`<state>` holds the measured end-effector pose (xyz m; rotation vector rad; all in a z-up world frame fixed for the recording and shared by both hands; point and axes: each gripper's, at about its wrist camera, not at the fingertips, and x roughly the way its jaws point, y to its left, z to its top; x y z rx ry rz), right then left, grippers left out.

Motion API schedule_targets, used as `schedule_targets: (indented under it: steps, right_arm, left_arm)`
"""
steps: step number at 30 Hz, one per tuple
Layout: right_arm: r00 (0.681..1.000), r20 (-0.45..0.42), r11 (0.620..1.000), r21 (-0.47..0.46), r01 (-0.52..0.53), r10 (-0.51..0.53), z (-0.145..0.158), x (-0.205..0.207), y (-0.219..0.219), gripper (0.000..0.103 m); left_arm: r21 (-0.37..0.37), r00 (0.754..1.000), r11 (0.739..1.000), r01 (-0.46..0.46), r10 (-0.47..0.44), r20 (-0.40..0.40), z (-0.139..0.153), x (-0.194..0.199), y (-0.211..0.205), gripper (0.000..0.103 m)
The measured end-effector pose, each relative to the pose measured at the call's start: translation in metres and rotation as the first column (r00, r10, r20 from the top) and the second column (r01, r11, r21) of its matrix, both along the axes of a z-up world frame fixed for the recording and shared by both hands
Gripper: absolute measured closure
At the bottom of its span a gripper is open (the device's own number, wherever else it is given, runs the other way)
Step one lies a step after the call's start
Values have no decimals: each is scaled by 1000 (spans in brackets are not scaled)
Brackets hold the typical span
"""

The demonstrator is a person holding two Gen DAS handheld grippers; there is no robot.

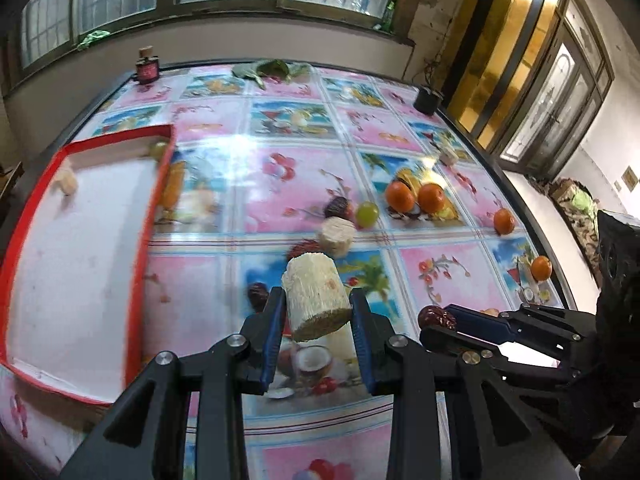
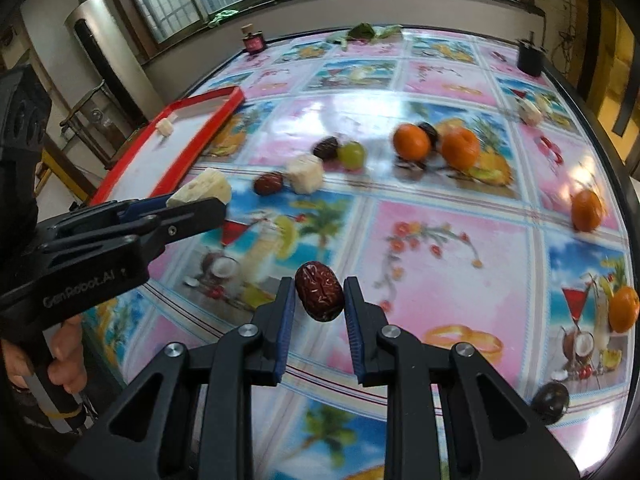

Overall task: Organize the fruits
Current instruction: 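Carry the red date and white cylinder over the tray with both tools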

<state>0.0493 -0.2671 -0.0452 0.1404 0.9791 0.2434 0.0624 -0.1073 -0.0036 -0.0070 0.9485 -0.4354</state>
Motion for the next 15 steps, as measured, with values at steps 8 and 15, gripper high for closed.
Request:
schedule_targets:
  steps: [8,15]
  right_arm:
    - [996,37,997,-5,-83,83,18,28,50,77]
    - [984,57,985,-3,-171,171,27,64,104,76]
  left_arm:
    - [-16,995,996,-90,91,34,13,11,51,71]
    - [-2,978,979,-204,204,39,12,32,114,71]
